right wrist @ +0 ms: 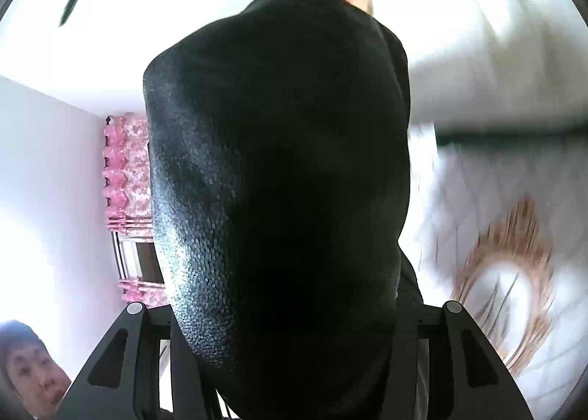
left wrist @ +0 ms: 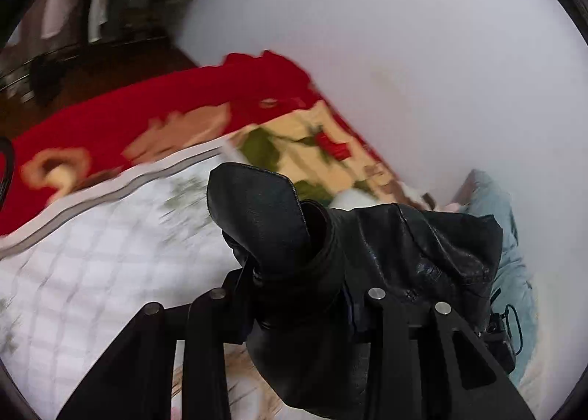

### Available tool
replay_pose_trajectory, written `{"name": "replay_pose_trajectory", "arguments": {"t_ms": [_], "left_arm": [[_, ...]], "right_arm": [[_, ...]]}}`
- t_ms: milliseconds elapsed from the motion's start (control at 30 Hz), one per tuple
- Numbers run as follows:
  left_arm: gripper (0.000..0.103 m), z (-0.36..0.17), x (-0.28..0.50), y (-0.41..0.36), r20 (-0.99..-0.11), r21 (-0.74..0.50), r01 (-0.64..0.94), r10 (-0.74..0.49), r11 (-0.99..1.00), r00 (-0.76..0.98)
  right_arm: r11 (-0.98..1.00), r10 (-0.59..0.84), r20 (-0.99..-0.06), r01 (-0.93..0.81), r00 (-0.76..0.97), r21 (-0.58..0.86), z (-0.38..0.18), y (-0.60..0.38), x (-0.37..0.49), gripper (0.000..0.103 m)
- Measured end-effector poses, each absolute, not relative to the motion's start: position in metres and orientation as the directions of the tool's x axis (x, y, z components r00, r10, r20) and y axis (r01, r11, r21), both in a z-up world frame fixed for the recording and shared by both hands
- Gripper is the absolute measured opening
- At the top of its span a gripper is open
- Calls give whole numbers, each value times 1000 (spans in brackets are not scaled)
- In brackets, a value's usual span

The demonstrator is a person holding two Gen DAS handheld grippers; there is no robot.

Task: Fold large clothes
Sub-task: 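Carry the folded jacket with both tools onto the green-and-white clothes stack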

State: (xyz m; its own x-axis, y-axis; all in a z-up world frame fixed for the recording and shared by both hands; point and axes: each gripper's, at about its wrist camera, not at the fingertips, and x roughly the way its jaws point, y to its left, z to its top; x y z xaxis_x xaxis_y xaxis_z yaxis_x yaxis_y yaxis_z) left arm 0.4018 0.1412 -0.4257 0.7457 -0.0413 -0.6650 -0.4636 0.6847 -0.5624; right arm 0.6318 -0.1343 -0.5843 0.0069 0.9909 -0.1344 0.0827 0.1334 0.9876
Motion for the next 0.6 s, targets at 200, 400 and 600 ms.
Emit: {"name": "replay_pose_trajectory", "arguments": {"t_ms": [200, 400, 600], "left_arm": [[32, -448, 519, 137, -638, -585, -431, -62, 687, 767], [32, -532, 585, 135, -721, -534, -481, -78, 695, 689], [44, -558, 598, 128, -778, -450, -468, -77, 760, 623]], "right_arm": [[176, 984, -175, 61, -15, 983, -580, -131, 762, 52], [304, 950, -292, 115, -111, 946, -651, -113, 872, 52], [331, 943, -322, 131, -89, 934, -692, -96, 888, 61]]}}
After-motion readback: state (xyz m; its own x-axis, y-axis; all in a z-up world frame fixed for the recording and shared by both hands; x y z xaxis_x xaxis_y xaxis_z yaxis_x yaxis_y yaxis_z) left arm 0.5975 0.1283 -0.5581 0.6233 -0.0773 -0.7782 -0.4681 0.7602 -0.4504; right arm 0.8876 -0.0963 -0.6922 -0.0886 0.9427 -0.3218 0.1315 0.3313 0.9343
